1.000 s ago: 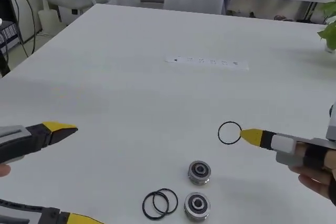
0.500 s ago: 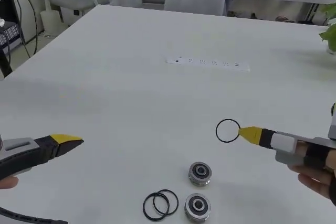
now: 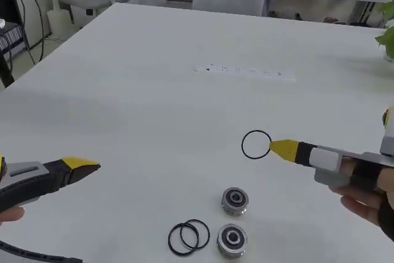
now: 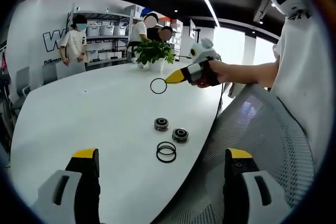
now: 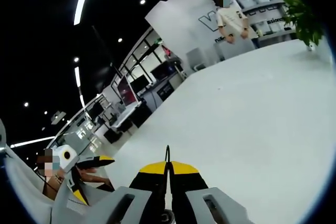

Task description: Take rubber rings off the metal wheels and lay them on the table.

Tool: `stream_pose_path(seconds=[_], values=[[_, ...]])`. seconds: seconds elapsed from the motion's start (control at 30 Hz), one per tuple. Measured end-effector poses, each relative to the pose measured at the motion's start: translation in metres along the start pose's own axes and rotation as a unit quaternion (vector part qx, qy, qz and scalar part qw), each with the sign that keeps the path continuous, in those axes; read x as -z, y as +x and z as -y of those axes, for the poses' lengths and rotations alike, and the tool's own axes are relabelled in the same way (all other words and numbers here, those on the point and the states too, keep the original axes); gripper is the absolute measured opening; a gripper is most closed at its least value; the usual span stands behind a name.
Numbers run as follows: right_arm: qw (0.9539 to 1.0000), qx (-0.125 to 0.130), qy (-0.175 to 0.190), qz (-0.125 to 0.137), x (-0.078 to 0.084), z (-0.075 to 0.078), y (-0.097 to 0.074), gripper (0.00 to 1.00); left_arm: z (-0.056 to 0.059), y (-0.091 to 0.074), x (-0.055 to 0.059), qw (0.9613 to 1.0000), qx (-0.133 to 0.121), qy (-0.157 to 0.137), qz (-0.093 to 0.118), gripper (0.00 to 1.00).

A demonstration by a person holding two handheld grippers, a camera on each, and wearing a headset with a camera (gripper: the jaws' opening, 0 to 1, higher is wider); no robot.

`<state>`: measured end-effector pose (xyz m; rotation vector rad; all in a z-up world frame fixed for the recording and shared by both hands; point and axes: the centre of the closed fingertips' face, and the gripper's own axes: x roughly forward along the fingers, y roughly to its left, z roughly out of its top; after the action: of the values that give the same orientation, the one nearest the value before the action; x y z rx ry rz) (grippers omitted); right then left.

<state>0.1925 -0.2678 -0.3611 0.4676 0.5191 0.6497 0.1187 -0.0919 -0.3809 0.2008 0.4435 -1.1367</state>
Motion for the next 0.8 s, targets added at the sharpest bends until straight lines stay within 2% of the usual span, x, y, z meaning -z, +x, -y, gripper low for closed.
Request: stream_pose_path(seconds=[0.27, 0.4, 0.57, 0.8], values=[[0.9991, -0.020, -0.027, -0.026, 0.008, -0.020, 0.007, 0.00, 0.001, 0.000, 0.000, 1.0000, 0.002, 0.001, -0.001, 0.99], [0.9975, -0.038, -0.041, -0.043, 0.014, -0.035, 0.009, 0.00, 0.001, 0.000, 0.000, 1.0000, 0.004, 0.001, -0.001, 0.99], [0.9925, -0.058, -0.068, -0.084, 0.031, -0.051, 0.014, 0.00, 0.002, 0.001, 0.001, 1.0000, 0.005, 0.004, -0.004, 0.99], [0.9842, -0.077, -0.093, -0.130, 0.051, -0.063, 0.021, 0.00, 0.001, 0.000, 0.003, 1.0000, 0.005, 0.004, -0.004, 0.99]])
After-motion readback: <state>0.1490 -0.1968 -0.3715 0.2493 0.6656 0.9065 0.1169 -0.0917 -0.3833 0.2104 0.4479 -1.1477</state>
